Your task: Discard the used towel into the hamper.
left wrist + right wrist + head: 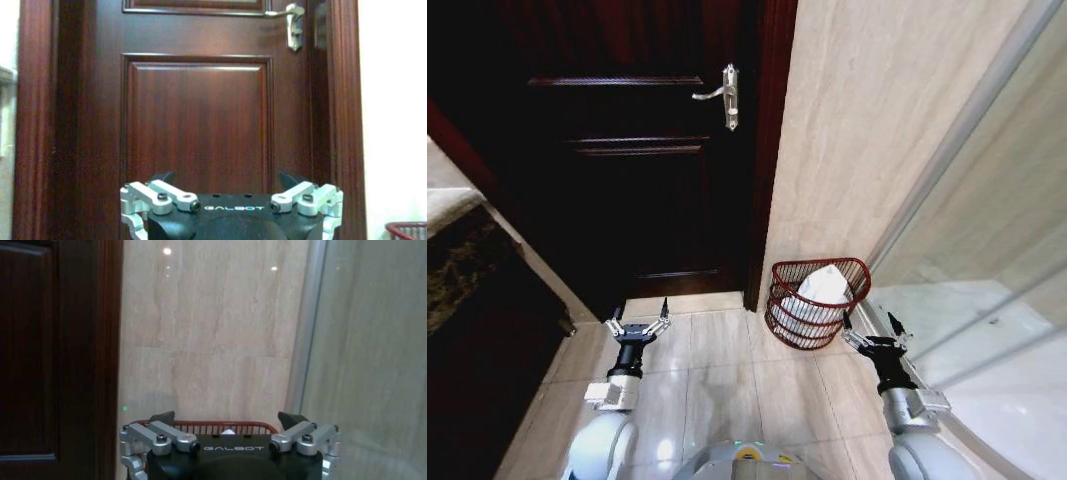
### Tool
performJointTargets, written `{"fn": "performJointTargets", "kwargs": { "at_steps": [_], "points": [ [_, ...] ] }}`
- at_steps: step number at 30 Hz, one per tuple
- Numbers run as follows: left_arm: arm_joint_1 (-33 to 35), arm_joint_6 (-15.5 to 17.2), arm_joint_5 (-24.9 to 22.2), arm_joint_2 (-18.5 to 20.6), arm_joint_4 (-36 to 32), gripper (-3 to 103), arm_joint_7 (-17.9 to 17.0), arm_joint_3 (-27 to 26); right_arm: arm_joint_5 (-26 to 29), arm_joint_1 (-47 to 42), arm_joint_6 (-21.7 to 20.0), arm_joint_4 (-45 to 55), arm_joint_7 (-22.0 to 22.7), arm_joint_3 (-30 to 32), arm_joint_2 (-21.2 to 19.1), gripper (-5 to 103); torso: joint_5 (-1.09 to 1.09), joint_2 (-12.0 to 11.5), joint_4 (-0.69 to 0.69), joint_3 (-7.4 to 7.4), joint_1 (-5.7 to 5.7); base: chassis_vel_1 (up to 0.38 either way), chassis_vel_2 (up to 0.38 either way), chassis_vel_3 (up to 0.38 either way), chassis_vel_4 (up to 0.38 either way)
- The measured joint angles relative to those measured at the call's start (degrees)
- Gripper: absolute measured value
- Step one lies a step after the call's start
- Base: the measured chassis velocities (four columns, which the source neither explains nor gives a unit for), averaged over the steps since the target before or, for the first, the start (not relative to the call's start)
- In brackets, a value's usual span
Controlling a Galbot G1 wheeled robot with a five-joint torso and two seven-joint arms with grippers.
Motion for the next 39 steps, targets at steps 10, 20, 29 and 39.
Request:
{"fn": "performJointTargets", "kwargs": {
  "at_steps": [10, 20, 29, 39],
  "points": [
    [0.0, -0.1, 1.0, -0.3, -0.1, 100, 0.1, 0.8, -0.9, -0.6, 1.9, -0.6, 0.7, -0.5, 0.6, 100, 0.0, 0.0, 0.0, -0.02, -0.03, 0.195, -0.212, -0.189, 0.204],
    [-0.9, 0.0, 1.8, -0.1, 0.6, 100, -0.1, 1.0, -1.5, -0.8, 2.9, -0.9, 1.2, -0.8, 1.9, 100, 0.01, 0.0, 0.0, 0.02, 0.02, -0.029, 0.005, 0.003, -0.024],
    [-1.7, 0.0, 1.7, -0.2, 1.4, 100, -0.2, 1.3, -1.7, -0.8, 3.9, -1.5, 2.0, -0.8, 2.6, 100, 0.01, 0.0, 0.01, 0.0, 0.0, -0.047, -0.051, -0.065, -0.058],
    [-1.9, 0.1, 1.9, -0.6, 1.5, 100, -0.1, 1.5, -2.7, -0.8, 4.1, -1.9, 2.8, -0.8, 3.1, 100, 0.0, 0.0, 0.0, 0.0, 0.0, -0.088, -0.105, -0.089, -0.092]
  ]
}}
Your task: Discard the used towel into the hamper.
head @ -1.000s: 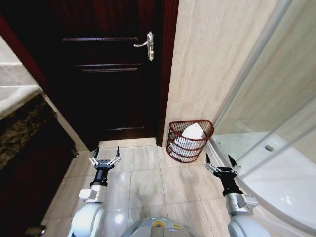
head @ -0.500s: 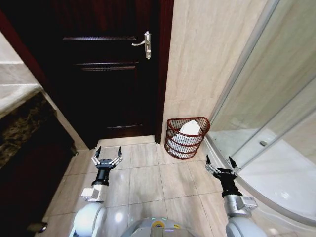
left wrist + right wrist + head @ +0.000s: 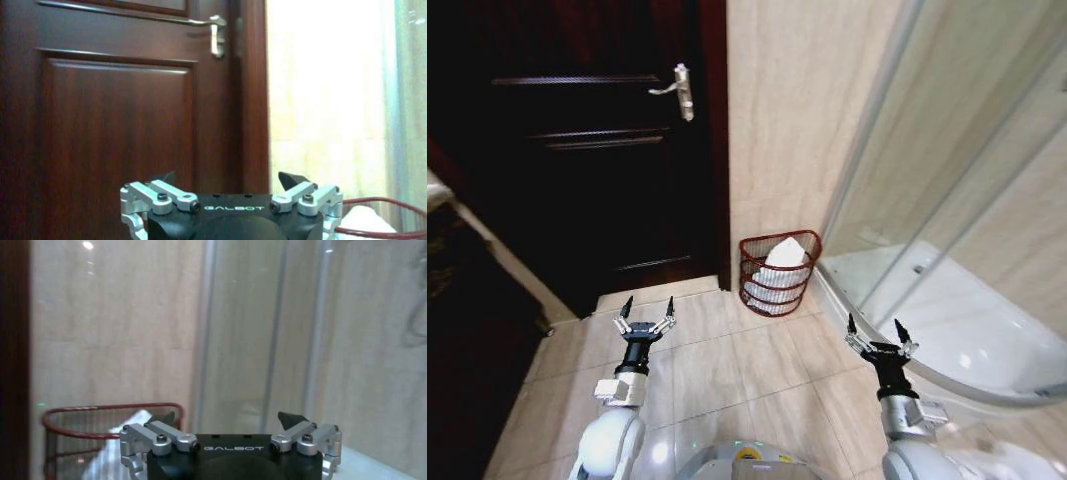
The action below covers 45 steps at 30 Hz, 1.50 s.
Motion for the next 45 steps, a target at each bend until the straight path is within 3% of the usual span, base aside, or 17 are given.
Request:
{"fn": "performJointTargets", "kwargs": {
  "at_steps": [20, 33, 45],
  "points": [
    [0.6, -0.4, 0.6, -0.3, -0.3, 100, 0.1, 0.0, -0.2, -1.3, 1.4, 0.2, 0.0, 0.0, -0.5, 100, 0.0, 0.0, 0.0, 0.0, -0.01, -0.164, -0.161, -0.086, -0.088],
    [0.9, -2.1, 0.9, -0.6, -0.3, 100, 0.1, 0.4, -0.5, -2.4, 3.4, 0.2, 0.5, -0.1, -0.4, 100, 0.02, 0.0, 0.0, 0.0, -0.01, -0.259, -0.254, 0.012, -0.001],
    [0.8, -4.2, 0.2, -0.6, 0.2, 100, 0.1, 0.5, -0.6, -3.1, 3.8, 0.6, 1.0, -0.3, 0.0, 100, 0.0, 0.0, 0.01, 0.0, -0.01, -0.046, -0.055, -0.046, -0.032]
  ]
}}
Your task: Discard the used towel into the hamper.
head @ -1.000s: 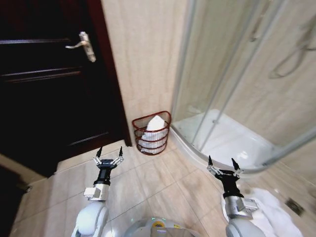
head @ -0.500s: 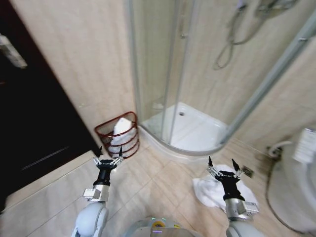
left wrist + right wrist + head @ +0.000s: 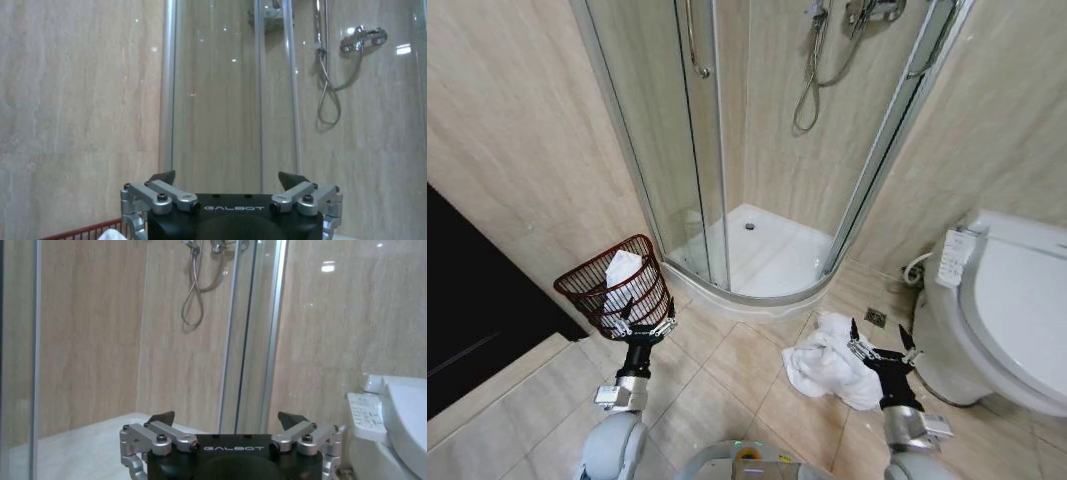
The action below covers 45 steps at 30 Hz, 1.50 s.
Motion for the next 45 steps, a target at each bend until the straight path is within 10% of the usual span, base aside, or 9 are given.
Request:
{"fn": "performJointTargets", "kwargs": {
  "at_steps": [45],
  "points": [
    [1.6, -0.8, 0.0, -0.7, -0.8, 100, 1.5, 0.3, 0.2, -0.3, 3.5, -1.1, 0.4, 0.0, 0.1, 100, 0.02, -3.5, 0.0, -2.25, -1.22, -0.015, -0.015, 0.014, 0.013]
  ]
}}
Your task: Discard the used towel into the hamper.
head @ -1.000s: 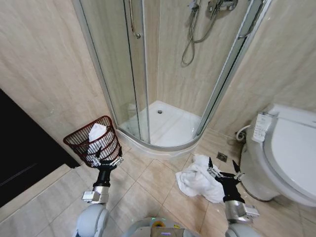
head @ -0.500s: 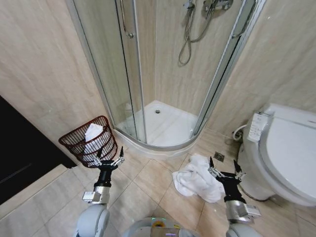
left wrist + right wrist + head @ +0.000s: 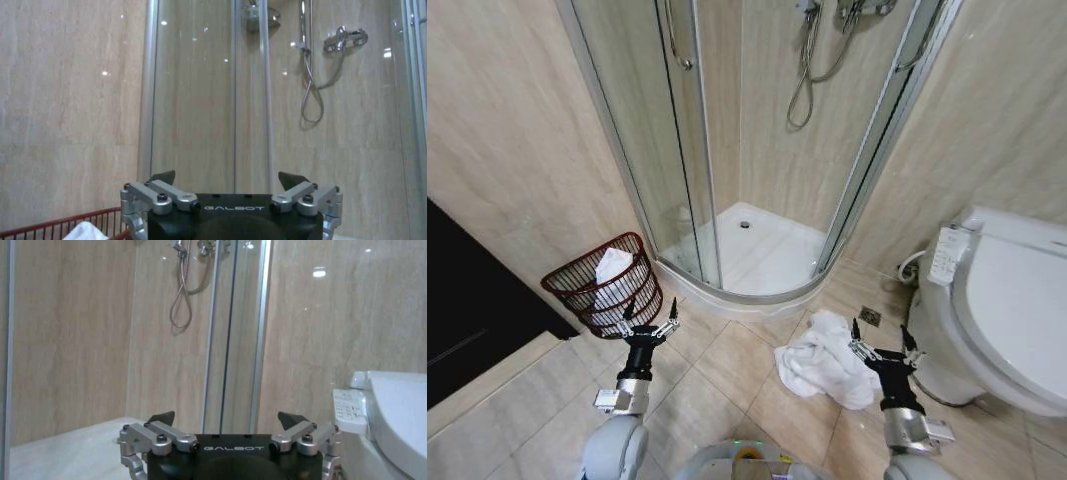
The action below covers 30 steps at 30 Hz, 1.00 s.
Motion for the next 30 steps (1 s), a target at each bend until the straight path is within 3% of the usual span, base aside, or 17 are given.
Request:
{"fn": "performJointTargets", "kwargs": {
  "at_steps": [30],
  "points": [
    [-2.0, -0.7, 0.0, -0.6, 2.5, 100, 0.5, 0.7, 0.7, 1.0, -0.3, -2.4, -0.2, 0.2, 0.4, 100, -0.01, -6.7, 0.0, -4.86, -1.8, 0.0, 0.0, 0.0, 0.0]
  ]
}}
